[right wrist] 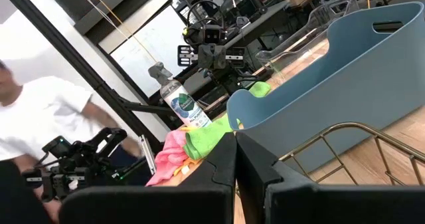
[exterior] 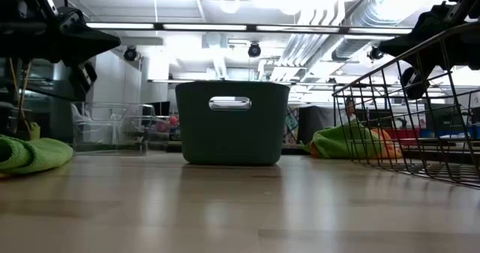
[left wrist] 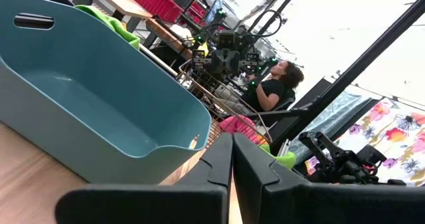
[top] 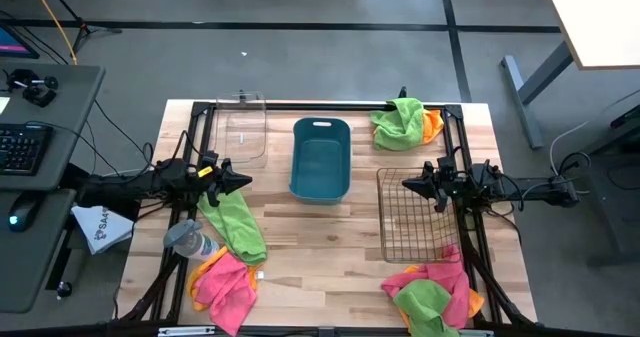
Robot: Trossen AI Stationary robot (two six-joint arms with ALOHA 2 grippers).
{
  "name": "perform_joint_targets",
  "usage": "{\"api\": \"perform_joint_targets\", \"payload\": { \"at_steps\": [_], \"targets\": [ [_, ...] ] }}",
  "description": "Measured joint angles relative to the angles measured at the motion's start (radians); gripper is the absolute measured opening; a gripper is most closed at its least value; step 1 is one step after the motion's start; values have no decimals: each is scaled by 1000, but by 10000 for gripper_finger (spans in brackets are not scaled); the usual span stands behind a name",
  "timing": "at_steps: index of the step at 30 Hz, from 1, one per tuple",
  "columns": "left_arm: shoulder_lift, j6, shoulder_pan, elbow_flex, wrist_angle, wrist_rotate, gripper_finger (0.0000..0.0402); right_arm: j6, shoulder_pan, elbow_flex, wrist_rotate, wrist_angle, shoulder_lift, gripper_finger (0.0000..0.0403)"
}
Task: Sort microfiber towel by color & place in baskets
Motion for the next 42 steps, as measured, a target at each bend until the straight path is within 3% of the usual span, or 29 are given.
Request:
{"api": "perform_joint_targets", "payload": {
  "at_steps": [22,29,31,36,39,42],
  "targets": [
    [0,-18,0,0,24,-24,0,0,0,0,0,0,0,0],
    [23,-401,0,0,302,-262,0,0,0,0,0,0,0,0],
    [67,-414,1,0,405,-303,0,0,0,0,0,0,0,0],
    [269,-297,-15,40,697,-295,0,0,0,0,0,0,0,0],
    [444,-247,-43,153,694,-301,0,0,0,0,0,0,0,0],
    [636,-182,-63,307,636,-230,0,0,0,0,0,0,0,0]
  ]
}}
